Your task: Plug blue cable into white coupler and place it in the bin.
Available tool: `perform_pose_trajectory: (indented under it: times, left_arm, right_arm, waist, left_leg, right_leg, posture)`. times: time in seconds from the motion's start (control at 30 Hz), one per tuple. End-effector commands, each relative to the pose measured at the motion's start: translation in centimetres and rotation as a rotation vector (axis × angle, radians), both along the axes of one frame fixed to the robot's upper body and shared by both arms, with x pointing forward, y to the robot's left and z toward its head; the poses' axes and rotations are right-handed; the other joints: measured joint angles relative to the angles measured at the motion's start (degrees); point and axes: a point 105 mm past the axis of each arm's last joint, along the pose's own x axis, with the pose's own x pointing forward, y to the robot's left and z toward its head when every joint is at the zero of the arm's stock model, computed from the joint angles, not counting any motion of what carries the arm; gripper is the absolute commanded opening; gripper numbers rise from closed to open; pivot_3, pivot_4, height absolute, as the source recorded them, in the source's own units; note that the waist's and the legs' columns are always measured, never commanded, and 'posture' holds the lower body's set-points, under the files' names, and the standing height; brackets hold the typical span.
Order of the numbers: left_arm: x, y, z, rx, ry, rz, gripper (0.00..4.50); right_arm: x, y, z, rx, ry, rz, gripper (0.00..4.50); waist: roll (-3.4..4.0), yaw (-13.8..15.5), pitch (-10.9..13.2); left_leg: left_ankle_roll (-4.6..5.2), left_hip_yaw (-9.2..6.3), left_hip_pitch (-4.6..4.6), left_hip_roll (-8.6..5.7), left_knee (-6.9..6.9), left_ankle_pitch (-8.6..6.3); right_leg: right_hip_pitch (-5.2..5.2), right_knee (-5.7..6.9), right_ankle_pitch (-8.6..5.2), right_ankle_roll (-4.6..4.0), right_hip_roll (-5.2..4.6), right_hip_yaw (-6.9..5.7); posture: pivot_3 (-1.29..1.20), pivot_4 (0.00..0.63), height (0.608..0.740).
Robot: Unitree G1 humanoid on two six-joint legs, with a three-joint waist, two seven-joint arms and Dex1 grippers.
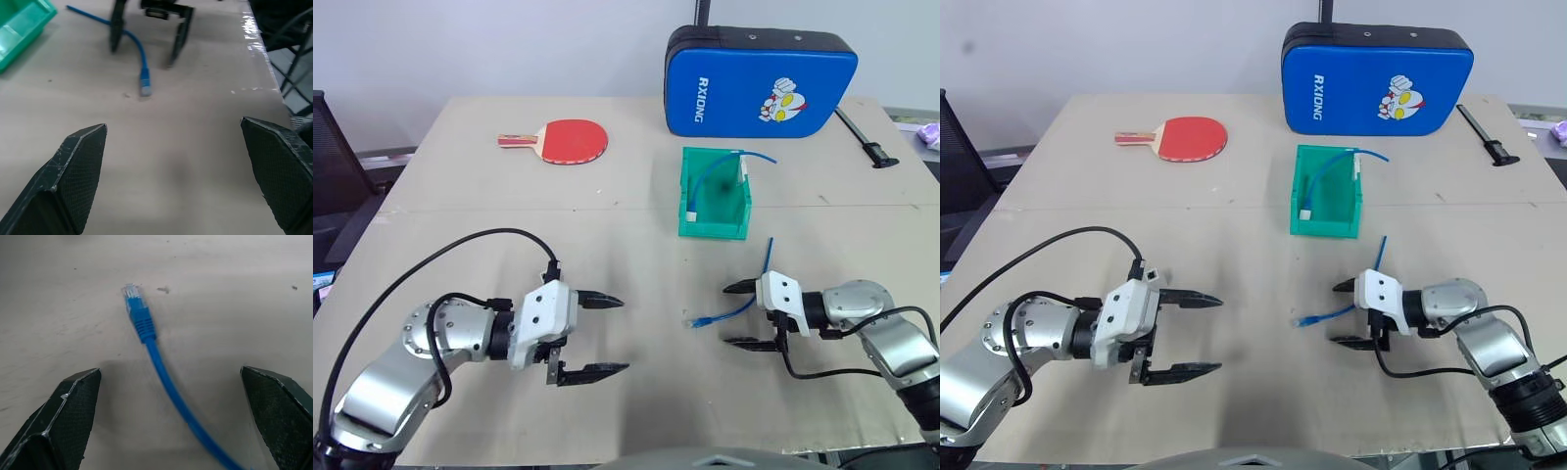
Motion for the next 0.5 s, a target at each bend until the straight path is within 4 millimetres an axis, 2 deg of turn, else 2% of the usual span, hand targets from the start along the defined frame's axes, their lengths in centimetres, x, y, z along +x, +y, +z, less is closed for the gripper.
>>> perform_pose_trajectory:
  times: [0.03,0.07,0.1,0.13,0.33,0.5]
  left_arm:
    - [-0.3,0.2,0.2,0.015,-0.033,-0.019,4.50]
    - [-0.3,0.2,0.1,0.012,-0.032,-0.017,4.50]
    - [-0.3,0.3,0.1,0.009,-0.033,-0.016,4.50]
    - [-0.2,0.3,0.1,0.007,-0.035,-0.014,4.50]
    - [0.6,0.7,0.1,0.004,-0.044,-0.006,4.50]
    - [1.2,0.6,0.4,-0.007,-0.057,0.003,4.50]
  right_arm:
    - [0.0,1.0,0.2,0.006,-0.025,0.045,3.99]
    - [0.0,1.3,0.2,0.007,-0.025,0.060,3.80]
    - [-0.1,1.5,0.1,0.007,-0.026,0.070,3.24]
    - [-0.1,1.7,0.1,0.006,-0.025,0.078,2.96]
    - [-0.3,3.1,-0.5,-0.002,-0.025,0.125,0.03]
    - [0.6,3.2,-0.3,0.007,-0.032,0.111,0.03]
  waist:
    - [0.00,0.04,0.00]
    - [0.00,0.05,0.00]
    - [0.01,0.05,0.00]
    - [0.01,0.04,0.01]
    - [0.00,-0.09,0.00]
    - [0.00,-0.06,0.00]
  left_leg:
    - [0.00,-0.02,0.02,0.01,0.00,0.00]
    - [0.00,-0.03,0.01,0.02,0.00,0.00]
    - [0.00,-0.05,0.01,0.02,0.01,0.00]
    - [-0.01,-0.05,0.02,0.03,0.00,0.00]
    - [-0.01,0.02,0.13,0.02,0.03,0.01]
    - [-0.01,0.03,0.13,0.02,0.03,0.01]
  right_leg:
    - [0.01,0.02,0.00,-0.01,0.00,0.00]
    - [0.01,0.02,-0.01,-0.01,0.00,0.00]
    - [0.01,0.03,-0.01,-0.02,0.02,0.00]
    - [0.01,0.04,0.00,-0.02,0.03,0.00]
    - [0.01,0.17,0.01,-0.03,0.07,-0.01]
    - [0.01,0.19,0.01,-0.03,0.08,-0.01]
  posture:
    - [0.00,0.150,0.740]
    - [0.00,0.150,0.740]
    - [0.00,0.150,0.740]
    - [0.00,0.150,0.740]
    - [0.00,0.150,0.740]
    - [0.00,0.150,0.740]
